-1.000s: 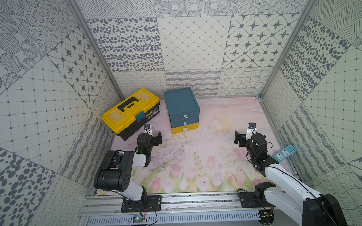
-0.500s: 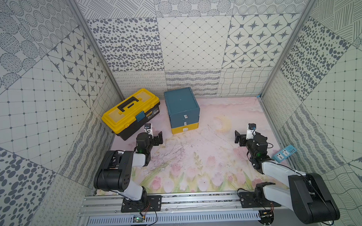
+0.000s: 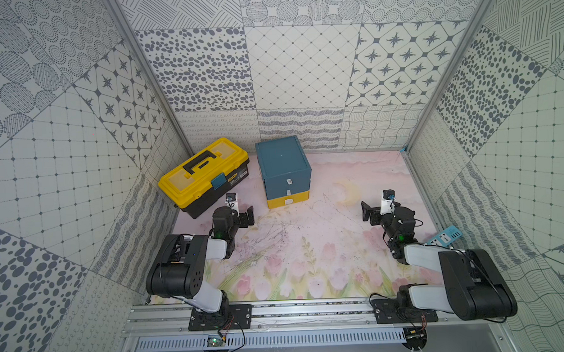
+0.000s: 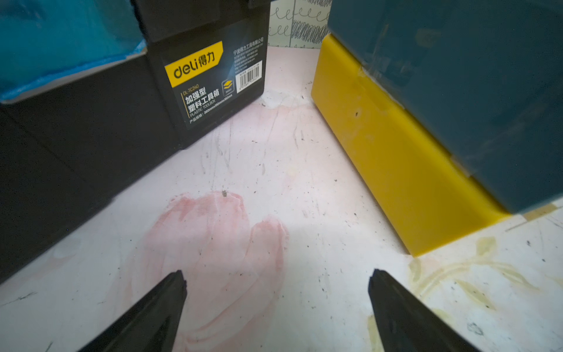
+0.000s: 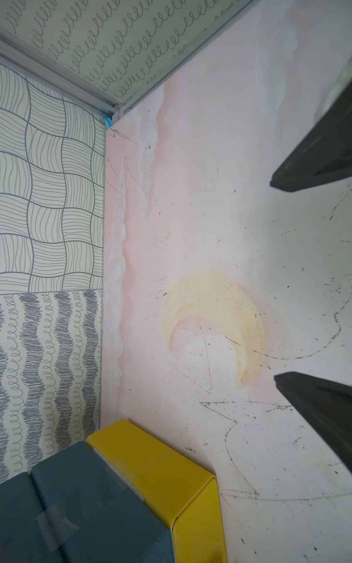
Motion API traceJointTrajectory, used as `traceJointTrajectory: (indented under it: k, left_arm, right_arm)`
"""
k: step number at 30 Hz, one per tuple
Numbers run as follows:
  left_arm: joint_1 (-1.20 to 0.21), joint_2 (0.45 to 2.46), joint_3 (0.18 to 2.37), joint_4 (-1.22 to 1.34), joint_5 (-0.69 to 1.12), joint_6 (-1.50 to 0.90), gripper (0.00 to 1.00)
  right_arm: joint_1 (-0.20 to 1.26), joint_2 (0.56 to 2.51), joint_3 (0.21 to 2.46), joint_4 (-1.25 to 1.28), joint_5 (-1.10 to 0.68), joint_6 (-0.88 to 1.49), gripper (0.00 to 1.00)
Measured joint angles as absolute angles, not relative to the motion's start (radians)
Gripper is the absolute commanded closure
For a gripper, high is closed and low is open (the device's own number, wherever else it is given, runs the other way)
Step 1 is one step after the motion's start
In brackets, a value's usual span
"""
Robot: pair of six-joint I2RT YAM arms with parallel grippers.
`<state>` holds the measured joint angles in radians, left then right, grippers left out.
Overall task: Please place the pencils in the drawer according to their color
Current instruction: Reset both arms
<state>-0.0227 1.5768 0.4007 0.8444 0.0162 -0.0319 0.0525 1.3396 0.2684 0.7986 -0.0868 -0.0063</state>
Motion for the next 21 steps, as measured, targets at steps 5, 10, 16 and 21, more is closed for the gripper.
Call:
traceJointTrajectory:
  k: [5,10,16,21]
  left_arm:
    - [-0.023,1.577,0.401,0.844,0.019,-0.032,0.01]
    - [-0.023,1.577,0.401,0.844,0.022,-0.032,0.01]
    - [-0.023,1.577,0.401,0.845,0.022,-0.032,0.01]
    - [-0.023,1.577,0.401,0.844,0.022,-0.032,0.01]
  right_arm:
    - [0.038,1.389,0.269,0.85,-0.142,-0.018,0.02]
    - [0.02,1.432,0.269,0.893,-0.198,-0.028,0.02]
    - [-0.005,1.472,0.269,0.934,-0.247,-0.03,0.02]
    - [-0.017,1.482,0.27,0.95,-0.265,-0.029,0.02]
